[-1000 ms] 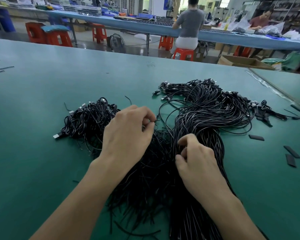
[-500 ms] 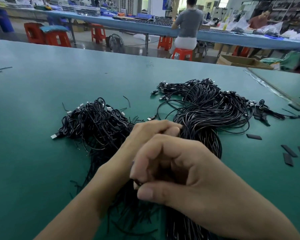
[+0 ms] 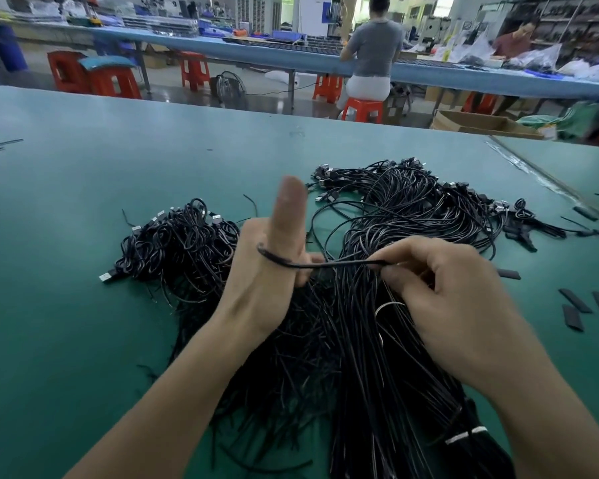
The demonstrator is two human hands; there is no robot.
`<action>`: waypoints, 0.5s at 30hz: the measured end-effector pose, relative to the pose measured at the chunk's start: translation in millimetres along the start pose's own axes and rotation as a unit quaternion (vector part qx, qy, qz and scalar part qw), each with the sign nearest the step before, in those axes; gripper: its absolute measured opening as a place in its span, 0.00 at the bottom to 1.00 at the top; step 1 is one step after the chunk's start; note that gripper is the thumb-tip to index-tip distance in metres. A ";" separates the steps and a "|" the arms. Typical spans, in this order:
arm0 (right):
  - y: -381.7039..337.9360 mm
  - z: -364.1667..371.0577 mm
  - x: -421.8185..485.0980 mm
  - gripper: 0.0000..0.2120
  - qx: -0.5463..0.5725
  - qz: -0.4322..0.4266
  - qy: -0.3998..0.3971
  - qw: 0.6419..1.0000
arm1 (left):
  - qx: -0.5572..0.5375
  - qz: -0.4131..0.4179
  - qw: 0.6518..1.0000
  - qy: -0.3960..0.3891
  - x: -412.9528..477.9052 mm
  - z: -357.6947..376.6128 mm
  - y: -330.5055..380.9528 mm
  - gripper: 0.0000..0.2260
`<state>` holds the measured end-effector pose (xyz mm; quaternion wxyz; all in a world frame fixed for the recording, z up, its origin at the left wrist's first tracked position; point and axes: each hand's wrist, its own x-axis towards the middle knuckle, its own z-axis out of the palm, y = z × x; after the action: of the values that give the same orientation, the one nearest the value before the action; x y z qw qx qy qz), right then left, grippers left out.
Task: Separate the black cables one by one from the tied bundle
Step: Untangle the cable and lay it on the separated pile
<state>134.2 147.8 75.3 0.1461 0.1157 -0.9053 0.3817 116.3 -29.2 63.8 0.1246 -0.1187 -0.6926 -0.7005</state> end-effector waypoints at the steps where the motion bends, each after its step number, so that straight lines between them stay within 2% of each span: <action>1: 3.6 0.4 0.2 0.12 -0.008 0.009 -0.002 1.000 | 0.036 0.027 0.999 0.011 -0.3 -0.2 0.6 0.34; 3: 9.6 2.6 0.9 0.12 0.000 0.040 -0.050 0.998 | 0.116 0.100 0.988 0.034 -1.8 0.5 1.2 0.30; 5: 10.2 7.4 0.7 0.14 0.077 0.078 -0.134 0.985 | 0.170 0.138 0.975 0.021 -5.0 4.6 -0.4 0.26; 7: 10.6 14.2 -1.3 0.18 0.145 0.094 -0.210 0.962 | 0.171 0.128 0.976 -0.035 -7.5 9.7 -2.4 0.22; 9: 11.6 22.8 -4.6 0.12 0.106 0.055 -0.245 0.962 | 0.184 0.118 0.972 -0.085 -9.4 13.9 -3.9 0.18; 10: 11.6 27.2 -6.1 0.10 0.050 0.037 -0.257 0.964 | 0.190 0.118 0.970 -0.100 -10.1 15.1 -3.9 0.20; 12: 10.4 36.1 -7.7 0.19 -0.014 0.012 -0.255 0.967 | 0.177 0.115 0.969 -0.130 -11.2 17.4 -3.2 0.22; 15: 9.6 50.8 -4.6 0.10 0.004 0.009 -0.188 0.982 | 0.154 0.116 0.968 -0.162 -12.3 20.0 -4.0 0.22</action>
<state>126.4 117.9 33.5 -0.0311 0.1776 -0.9160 0.3585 126.4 -9.0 56.1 0.1086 -0.2894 -0.7847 -0.5374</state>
